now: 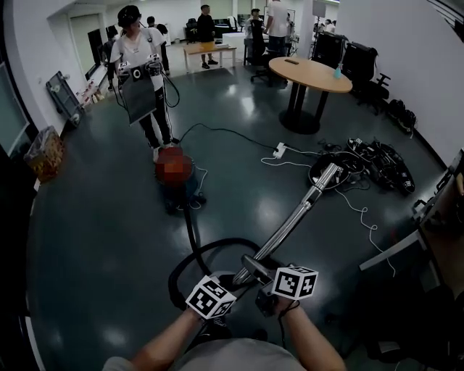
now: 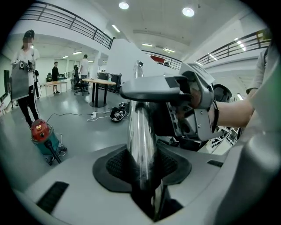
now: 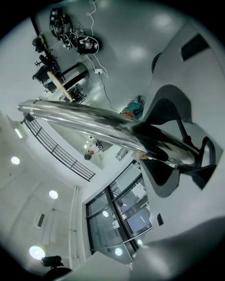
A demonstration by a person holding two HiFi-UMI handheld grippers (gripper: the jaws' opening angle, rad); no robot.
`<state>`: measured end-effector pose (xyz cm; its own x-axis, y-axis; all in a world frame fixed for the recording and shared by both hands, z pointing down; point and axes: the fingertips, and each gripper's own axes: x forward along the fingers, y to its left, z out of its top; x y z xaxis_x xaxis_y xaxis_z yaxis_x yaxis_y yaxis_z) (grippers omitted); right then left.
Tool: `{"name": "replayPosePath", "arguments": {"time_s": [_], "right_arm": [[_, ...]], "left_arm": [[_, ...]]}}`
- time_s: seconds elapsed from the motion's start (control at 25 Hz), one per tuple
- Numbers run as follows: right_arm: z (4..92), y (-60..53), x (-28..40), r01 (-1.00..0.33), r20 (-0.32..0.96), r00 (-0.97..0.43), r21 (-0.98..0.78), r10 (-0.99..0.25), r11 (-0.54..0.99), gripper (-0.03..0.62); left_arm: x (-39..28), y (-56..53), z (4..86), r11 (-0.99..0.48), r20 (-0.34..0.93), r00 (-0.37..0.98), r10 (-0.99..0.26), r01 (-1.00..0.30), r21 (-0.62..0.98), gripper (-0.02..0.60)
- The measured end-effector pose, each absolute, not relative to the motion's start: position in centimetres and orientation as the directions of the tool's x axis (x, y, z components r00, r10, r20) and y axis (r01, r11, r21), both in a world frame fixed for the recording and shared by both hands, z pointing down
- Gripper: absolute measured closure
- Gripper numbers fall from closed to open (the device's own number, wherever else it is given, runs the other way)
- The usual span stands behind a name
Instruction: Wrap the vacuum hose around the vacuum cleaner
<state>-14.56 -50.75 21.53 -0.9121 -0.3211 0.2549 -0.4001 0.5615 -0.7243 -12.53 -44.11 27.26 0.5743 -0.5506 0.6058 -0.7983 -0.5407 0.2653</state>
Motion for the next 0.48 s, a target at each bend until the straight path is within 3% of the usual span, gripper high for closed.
{"name": "replayPosePath", "arguments": {"time_s": [0.24,0.32,0.48], "right_arm": [[21.1,-52.7,-20.4,-0.443,0.261,-0.888,-0.701,-0.378,0.558,0.349],[20.9,-53.0,-21.8,-0.471,0.265,-0.871,-0.688,-0.414,0.552,0.43],[20.8,-53.0,-24.9,-0.492,0.27,-0.859,-0.67,-0.435,0.556,0.458]], "left_arm": [[-16.1,-44.0,27.3,-0.588,0.574,0.611,-0.545,-0.767,0.258,0.428],[-17.5,-44.0,27.1,-0.586,0.551,0.622,-0.557,-0.764,0.269,0.428],[-20.2,-44.0,27.3,-0.573,0.509,0.636,-0.58,-0.763,0.3,0.428]]}}
